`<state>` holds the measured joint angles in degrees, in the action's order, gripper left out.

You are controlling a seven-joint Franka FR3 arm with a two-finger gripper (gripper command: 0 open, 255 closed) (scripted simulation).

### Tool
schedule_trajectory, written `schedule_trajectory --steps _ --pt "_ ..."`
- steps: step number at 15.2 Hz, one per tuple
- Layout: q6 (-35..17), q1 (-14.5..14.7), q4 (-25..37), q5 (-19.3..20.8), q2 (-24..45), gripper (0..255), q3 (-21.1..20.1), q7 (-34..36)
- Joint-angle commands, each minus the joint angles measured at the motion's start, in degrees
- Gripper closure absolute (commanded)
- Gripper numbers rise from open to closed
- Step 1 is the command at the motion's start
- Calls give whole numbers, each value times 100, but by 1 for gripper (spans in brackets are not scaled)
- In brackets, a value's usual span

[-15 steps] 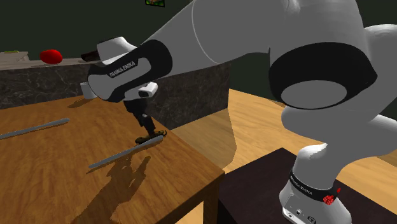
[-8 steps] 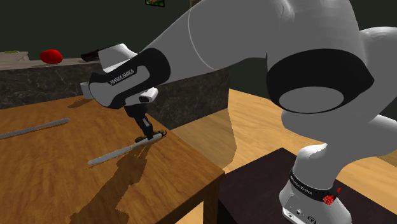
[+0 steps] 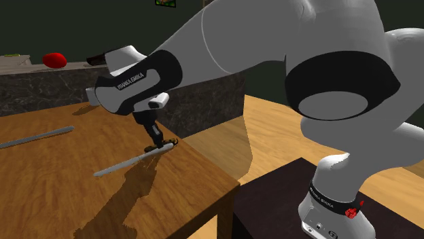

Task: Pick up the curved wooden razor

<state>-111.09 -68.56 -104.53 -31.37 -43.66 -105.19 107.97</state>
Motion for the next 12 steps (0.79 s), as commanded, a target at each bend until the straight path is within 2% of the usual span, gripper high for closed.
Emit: schedule_trajectory --steps 1,12 --pt "87 25 41 48 35 255 53 14" --pt "720 167 477 382 315 255 460 94"
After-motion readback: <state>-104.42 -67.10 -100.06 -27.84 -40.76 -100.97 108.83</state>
